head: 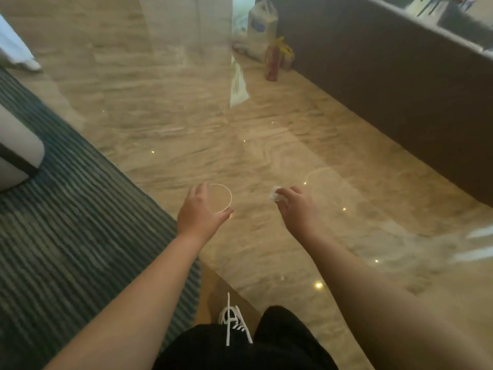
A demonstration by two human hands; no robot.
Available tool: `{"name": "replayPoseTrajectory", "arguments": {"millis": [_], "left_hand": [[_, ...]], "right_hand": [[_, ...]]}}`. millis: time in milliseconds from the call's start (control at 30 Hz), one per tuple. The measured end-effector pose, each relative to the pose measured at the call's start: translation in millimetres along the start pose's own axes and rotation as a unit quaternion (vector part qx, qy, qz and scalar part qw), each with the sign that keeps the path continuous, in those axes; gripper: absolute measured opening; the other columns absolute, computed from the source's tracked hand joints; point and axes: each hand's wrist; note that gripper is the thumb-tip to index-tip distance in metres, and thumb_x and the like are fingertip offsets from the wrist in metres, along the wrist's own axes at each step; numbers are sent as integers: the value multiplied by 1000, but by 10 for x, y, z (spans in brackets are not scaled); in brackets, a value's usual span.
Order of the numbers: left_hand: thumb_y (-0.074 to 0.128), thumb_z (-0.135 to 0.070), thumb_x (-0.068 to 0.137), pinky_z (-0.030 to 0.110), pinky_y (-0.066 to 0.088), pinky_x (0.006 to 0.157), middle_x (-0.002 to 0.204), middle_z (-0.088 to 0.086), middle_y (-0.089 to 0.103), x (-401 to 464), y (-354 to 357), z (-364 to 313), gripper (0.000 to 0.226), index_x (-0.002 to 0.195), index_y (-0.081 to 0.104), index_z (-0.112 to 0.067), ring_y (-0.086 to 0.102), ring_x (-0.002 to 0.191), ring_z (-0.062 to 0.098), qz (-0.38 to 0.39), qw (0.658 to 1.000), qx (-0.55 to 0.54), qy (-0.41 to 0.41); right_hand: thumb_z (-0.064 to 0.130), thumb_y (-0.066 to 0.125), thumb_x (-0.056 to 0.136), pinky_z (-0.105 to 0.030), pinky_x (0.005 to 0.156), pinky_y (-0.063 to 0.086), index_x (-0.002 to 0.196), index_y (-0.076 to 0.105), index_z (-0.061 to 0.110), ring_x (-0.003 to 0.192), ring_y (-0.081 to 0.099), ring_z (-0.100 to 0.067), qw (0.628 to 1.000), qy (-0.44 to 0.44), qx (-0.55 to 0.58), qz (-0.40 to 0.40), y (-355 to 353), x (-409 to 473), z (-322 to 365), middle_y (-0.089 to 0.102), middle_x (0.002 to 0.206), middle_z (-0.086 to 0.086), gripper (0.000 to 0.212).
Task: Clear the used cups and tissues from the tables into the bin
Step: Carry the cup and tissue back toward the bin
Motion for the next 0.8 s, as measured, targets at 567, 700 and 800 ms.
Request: {"name": "replayPoseTrajectory", "arguments": {"millis": [567,700,800], "left_hand": [[79,-51,63,34,43,75,121,9,52,2985,464,-291,81,127,46,-14,55,102,29,-90,989,-1,-117],[80,-50,62,36,46,75,118,8,52,3834,494,-523,80,125,47,-13,54,101,29,-104,984,5,-147],[81,-47,60,36,45,75,116,8,53,4339,486,-608,79,123,48,-13,54,99,29,-123,979,0,-164]], "right_hand": [[18,58,92,-35,80,49,117,65,17,102,57,-29,991,-111,25,72,225,3574,27,62,111,-6,26],[18,59,91,-33,80,47,115,66,18,102,57,-30,986,-147,21,81,140,4583,42,64,109,-8,24],[19,58,92,-34,77,48,116,65,18,103,57,-30,983,-158,21,92,133,5193,117,64,111,-7,25]]}}
Point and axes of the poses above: each hand's wrist, its own x-axis towards the middle knuckle, its own y-axis out of the palm, z = x × y
